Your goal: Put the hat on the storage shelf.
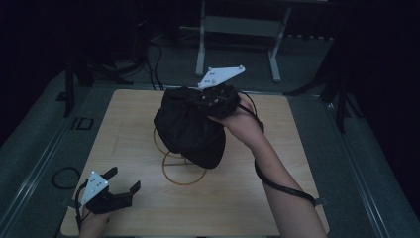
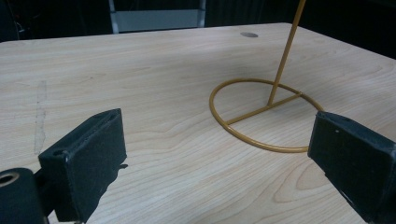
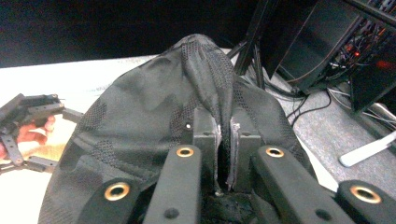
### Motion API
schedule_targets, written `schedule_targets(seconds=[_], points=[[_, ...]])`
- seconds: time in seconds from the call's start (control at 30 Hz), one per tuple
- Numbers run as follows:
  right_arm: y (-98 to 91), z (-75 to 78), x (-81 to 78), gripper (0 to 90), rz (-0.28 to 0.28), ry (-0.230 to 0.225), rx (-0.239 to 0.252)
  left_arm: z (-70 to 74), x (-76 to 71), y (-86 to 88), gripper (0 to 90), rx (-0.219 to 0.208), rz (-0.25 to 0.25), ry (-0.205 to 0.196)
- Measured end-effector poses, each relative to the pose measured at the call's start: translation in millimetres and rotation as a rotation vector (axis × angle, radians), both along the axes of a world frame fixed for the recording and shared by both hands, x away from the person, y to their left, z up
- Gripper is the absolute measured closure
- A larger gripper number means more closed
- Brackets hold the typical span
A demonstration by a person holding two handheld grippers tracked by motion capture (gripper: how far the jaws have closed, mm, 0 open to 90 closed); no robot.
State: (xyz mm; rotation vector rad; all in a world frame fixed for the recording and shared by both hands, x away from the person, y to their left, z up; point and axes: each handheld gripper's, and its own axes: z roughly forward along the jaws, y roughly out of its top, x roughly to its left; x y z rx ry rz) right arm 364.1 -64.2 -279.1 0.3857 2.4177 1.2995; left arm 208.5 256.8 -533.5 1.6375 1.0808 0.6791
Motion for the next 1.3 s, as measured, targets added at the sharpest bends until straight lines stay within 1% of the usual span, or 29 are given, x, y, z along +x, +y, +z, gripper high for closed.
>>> schedule_targets(seconds=[0.03,0.1,0.13,0.17,0.2,0.23,0.27,0.3,0.33,0.4,0.43,0.47,0.53,0.57,0.6,0.67,0.73,0.8,0.87,0.93,1.1,1.3], points=[[2.3,0.2,1.5,82.2,0.001,0.001,-0.008,-0.1,0.0,0.2,4.8,0.0,-0.001,0.001],[8.1,0.7,5.5,78.4,0.005,0.023,-0.031,-0.1,-0.1,0.4,4.8,0.002,0.001,0.0],[12.9,-0.6,7.5,74.7,0.001,0.034,-0.055,0.2,-0.2,0.6,4.8,0.0,0.002,0.0],[17.7,-4.1,10.1,72.2,0.003,0.046,-0.088,0.3,-0.2,0.7,4.8,-0.001,0.003,-0.002],[21.4,-7.7,11.6,72.0,0.006,0.053,-0.115,0.5,-0.7,1.1,4.8,-0.004,0.005,-0.005],[27.4,-15.4,13.3,73.0,-0.005,0.048,-0.146,0.5,-0.9,1.3,4.8,-0.012,0.005,-0.007],[31.6,-22.4,14.9,73.4,-0.013,0.053,-0.169,0.6,-1.0,1.7,4.8,-0.011,0.006,-0.006],[33.7,-28.2,16.5,74.0,-0.004,0.058,-0.155,0.6,-1.1,2.3,4.8,-0.01,0.006,-0.008],[34.3,-30.9,18.5,74.0,0.0,0.083,-0.134,0.5,-1.2,2.7,4.8,-0.012,0.007,-0.008],[34.0,-32.6,19.8,73.3,0.004,0.099,-0.106,0.3,-1.4,3.6,4.8,-0.013,0.007,-0.007],[34.2,-33.2,20.2,72.8,0.004,0.106,-0.1,0.1,-1.7,4.0,4.8,-0.017,0.007,-0.006],[34.4,-33.6,20.7,71.0,0.001,0.106,-0.1,0.0,-1.8,4.2,4.8,-0.021,0.005,-0.005],[34.6,-34.1,21.5,66.6,0.007,0.122,-0.093,0.0,-1.6,4.1,4.8,-0.022,0.005,-0.005],[34.5,-33.9,21.8,63.1,0.006,0.132,-0.089,0.0,-1.5,4.0,4.8,-0.023,0.003,-0.005],[34.2,-33.5,22.4,62.0,0.005,0.149,-0.082,0.0,-1.4,3.8,4.8,-0.018,0.001,-0.005],[34.2,-33.8,21.5,57.8,0.019,0.155,-0.082,-0.3,-1.6,3.3,4.8,-0.021,-0.002,-0.004],[34.7,-34.7,20.3,55.9,0.025,0.165,-0.089,-0.7,-1.6,3.3,4.8,-0.016,0.0,-0.001],[34.3,-34.5,20.0,53.7,0.021,0.166,-0.09,-1.1,-1.5,3.5,4.8,-0.022,0.001,-0.001],[33.4,-33.5,19.5,49.3,0.025,0.176,-0.082,-1.0,-1.7,3.3,4.7,-0.019,0.0,-0.001],[31.8,-32.7,18.1,48.2,0.024,0.173,-0.084,-1.1,-2.2,3.5,4.8,-0.021,-0.001,-0.001],[23.3,-30.7,14.9,43.7,0.033,0.172,-0.064,-2.6,-1.7,3.2,4.8,-0.023,-0.002,0.005],[14.7,-29.7,12.3,40.7,0.025,0.172,-0.057,-2.4,-1.9,2.6,4.7,-0.027,0.0,0.003]])
